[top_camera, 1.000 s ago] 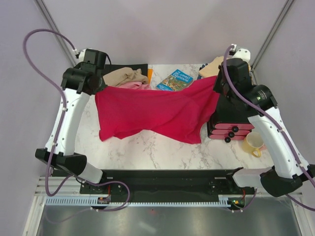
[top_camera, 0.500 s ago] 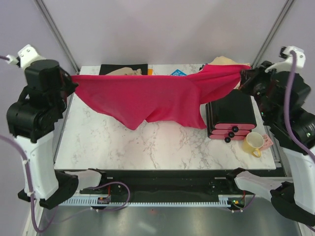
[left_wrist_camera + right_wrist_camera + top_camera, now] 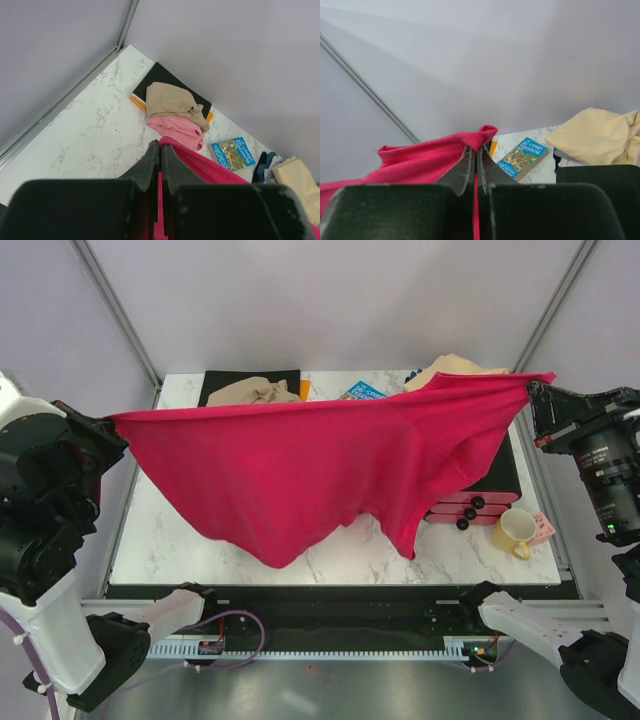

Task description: Fold and stack the t-shirts

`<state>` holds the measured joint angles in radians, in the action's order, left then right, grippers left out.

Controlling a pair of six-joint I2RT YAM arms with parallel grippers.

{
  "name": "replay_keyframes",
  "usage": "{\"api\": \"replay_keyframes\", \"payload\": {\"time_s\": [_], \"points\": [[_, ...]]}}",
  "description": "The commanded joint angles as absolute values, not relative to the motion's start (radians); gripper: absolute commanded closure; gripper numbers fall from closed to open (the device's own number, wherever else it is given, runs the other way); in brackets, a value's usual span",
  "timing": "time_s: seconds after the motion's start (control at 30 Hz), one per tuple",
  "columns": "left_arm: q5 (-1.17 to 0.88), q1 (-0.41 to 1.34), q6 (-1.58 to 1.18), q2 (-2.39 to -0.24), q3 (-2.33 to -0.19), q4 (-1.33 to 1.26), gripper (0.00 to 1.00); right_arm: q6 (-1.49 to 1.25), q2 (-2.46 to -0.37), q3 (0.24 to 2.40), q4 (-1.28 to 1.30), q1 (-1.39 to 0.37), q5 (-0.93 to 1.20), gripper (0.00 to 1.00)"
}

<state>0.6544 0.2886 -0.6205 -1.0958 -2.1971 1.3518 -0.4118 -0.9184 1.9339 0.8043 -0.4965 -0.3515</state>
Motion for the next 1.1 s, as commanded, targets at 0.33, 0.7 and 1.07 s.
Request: {"api": "replay_keyframes", "payload": {"time_s": [0.33,0.7,1.07], "points": [[0.778,0.281,-0.595,-1.402,-2.29,1.488,0.98,-0.287,-1.304,2.164,0.856,-0.488,-0.503,1.0],[0.741,0.253,-0.611,-1.559,-2.465,1.473,0.98,-0.318,-1.585,2.5,0.792,-0.338,-0.344,1.0],[0.792,0.249,-0.618,-1.407,-2.372,1.467,0.98,-0.328,-1.437,2.303,0.745,-0.265,-0.285,1.0]]}}
